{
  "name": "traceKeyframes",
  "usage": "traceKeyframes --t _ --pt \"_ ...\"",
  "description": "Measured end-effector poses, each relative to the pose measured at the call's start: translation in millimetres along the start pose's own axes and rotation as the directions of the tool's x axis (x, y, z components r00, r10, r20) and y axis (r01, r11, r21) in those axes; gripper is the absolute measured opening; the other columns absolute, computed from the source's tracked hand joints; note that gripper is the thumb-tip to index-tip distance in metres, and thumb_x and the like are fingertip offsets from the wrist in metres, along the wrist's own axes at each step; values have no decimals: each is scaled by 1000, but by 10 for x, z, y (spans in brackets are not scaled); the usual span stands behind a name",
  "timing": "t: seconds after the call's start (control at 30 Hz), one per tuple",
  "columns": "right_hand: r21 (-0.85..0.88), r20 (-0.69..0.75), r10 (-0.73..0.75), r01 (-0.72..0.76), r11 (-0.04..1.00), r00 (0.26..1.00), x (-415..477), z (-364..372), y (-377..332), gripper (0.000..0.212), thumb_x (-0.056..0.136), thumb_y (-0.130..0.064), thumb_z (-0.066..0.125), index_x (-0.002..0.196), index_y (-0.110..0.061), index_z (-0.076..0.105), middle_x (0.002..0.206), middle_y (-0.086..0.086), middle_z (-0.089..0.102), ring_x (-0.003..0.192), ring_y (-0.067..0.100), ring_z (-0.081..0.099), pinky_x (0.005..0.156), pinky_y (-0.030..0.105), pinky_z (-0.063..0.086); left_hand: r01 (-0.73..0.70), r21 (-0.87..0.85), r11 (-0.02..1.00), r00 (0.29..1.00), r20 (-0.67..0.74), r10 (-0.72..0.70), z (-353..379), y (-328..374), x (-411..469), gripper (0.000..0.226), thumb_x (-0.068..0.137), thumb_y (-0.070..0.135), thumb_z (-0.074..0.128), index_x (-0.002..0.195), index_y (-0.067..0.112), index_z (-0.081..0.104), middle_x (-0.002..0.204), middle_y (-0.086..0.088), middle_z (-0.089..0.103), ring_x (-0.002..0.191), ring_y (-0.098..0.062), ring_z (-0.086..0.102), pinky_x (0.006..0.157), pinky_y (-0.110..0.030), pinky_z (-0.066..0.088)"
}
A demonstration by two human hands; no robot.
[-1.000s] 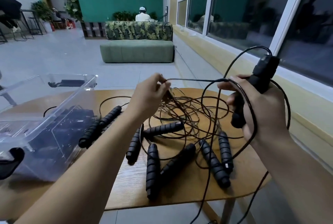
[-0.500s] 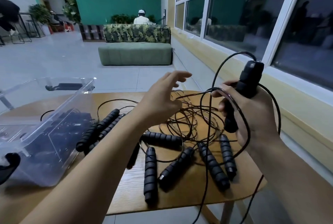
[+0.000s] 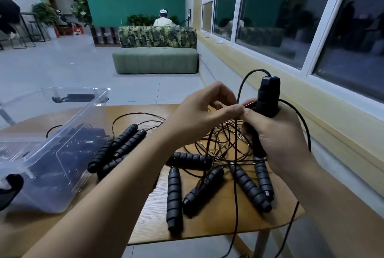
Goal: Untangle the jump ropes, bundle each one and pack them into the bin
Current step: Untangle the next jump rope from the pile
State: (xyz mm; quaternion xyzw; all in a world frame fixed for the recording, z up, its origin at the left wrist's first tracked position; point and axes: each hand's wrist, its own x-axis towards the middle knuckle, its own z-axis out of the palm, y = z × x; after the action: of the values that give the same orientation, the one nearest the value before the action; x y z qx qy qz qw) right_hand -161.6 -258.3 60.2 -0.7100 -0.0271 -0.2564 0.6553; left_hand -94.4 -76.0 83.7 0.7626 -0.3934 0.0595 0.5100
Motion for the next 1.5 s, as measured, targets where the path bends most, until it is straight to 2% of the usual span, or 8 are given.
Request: traceKeyframes --t 0.07,0.27,0.6,0.73,0.87,1.07,1.3,1.5 --pt "15 -2 -1 1 1000 1000 -1 9 -3 7 93 -22 84 88 -24 79 63 6 66 60 28 62 61 39 49 24 -15 1000 998 57 -24 -45 -13 -19 20 98 36 75 109 21 69 93 11 72 87 -10 65 82 -41 57" --pt "55 23 -2 1 998 1000 5 18 -33 11 93 -17 83 84 -18 77 81 11 77 62 26 61 60 35 48 1 293 956 996 80 -26 -102 -206 -52 6 96 32 78 98 31 73 84 25 68 80 0 60 70 -18 44" --pt "236 -147 -36 71 969 988 134 -266 -185 8 95 -10 79 89 -13 74 84 9 76 61 17 56 57 26 47 37 632 774 999 0 -48 -176 -746 -73 18 100 42 70 109 28 78 75 22 54 97 -22 55 81 -39 51" --pt "251 -185 12 35 967 983 125 -177 -132 15 95 -15 80 106 -7 75 90 9 79 59 16 57 55 24 46 85 627 775 996 -39 -78 -184 -787 -61 19 101 41 69 106 25 78 73 19 55 92 -20 54 80 -37 50" --pt "205 -81 57 -40 978 995 45 29 -41 29 93 -20 82 120 -11 73 97 12 81 62 17 61 59 28 49 123 509 852 990 -123 -70 -139 -595 -5 10 100 41 70 103 33 77 80 12 66 79 -13 60 68 -29 47" --pt "37 -52 61 -59 998 997 22 193 148 8 93 -22 84 91 -16 80 83 9 79 61 25 66 63 37 49 -19 511 860 996 -68 63 49 -285 30 10 102 30 66 110 34 72 87 1 64 83 -21 61 71 -39 52" --pt "-91 -43 -56 52 994 998 32 134 127 11 93 -26 85 91 -18 78 72 11 74 62 26 69 64 38 51 -68 407 911 997 1 74 173 -350 -43 18 104 16 64 120 22 70 93 14 74 88 -8 68 78 -35 56" --pt "-171 -80 -132 117 978 988 -14 88 29 13 98 -31 79 88 -22 78 83 3 79 69 24 74 71 42 54 -11 407 914 999 -27 24 148 -525 -67 8 97 30 75 94 26 69 74 26 59 71 9 53 65 -25 39"
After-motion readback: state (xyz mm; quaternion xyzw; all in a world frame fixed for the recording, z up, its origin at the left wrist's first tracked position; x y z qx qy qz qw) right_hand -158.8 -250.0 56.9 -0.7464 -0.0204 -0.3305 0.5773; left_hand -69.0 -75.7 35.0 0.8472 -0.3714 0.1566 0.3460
